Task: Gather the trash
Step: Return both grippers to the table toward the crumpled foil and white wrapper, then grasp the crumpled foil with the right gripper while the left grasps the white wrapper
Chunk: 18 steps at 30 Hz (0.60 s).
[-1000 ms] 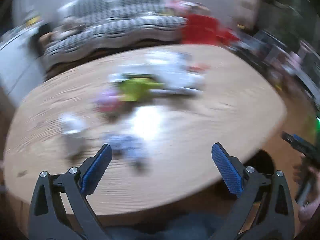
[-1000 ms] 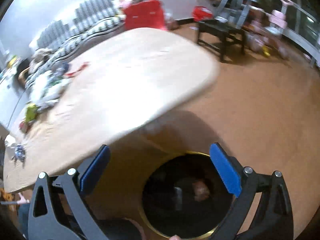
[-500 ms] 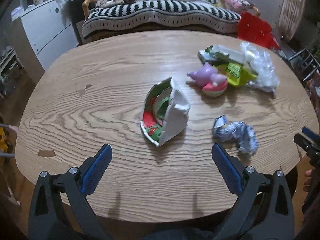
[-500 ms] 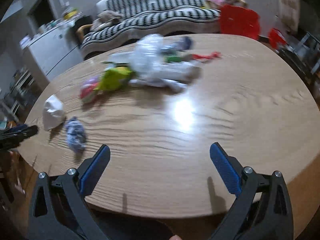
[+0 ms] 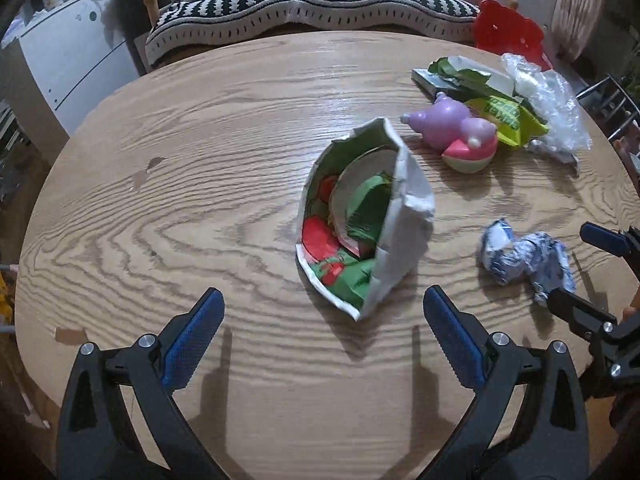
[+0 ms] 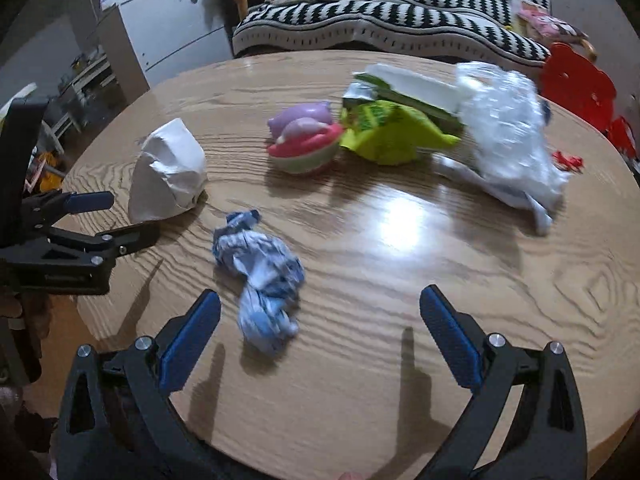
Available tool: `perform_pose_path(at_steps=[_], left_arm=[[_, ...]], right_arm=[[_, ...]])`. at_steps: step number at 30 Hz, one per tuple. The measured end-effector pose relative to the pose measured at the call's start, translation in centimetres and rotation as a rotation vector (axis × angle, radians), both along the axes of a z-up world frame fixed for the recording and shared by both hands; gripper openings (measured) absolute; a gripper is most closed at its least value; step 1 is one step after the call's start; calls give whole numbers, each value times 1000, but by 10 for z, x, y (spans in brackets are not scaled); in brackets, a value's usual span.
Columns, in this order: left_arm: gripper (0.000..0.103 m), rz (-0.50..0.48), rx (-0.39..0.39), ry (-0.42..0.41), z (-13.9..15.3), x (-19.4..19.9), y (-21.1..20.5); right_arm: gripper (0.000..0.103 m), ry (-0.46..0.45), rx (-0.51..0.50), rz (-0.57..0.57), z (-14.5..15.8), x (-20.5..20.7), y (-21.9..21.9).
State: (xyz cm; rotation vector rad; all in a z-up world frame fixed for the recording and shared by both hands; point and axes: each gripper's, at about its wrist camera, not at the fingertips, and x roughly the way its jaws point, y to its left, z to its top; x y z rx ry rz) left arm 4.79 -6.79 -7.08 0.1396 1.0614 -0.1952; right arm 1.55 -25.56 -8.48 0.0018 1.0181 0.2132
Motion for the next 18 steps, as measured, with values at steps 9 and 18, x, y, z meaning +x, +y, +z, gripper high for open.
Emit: perform_pose_path(at_steps=[9,18], left_arm=[[97,-30,-4,9,-14,21,-5],[97,28,-2,9,-15,23,-6]], right_arm=[[98,0,-92,41,-20,28,21],[97,41,-100,58,-20,38,21]])
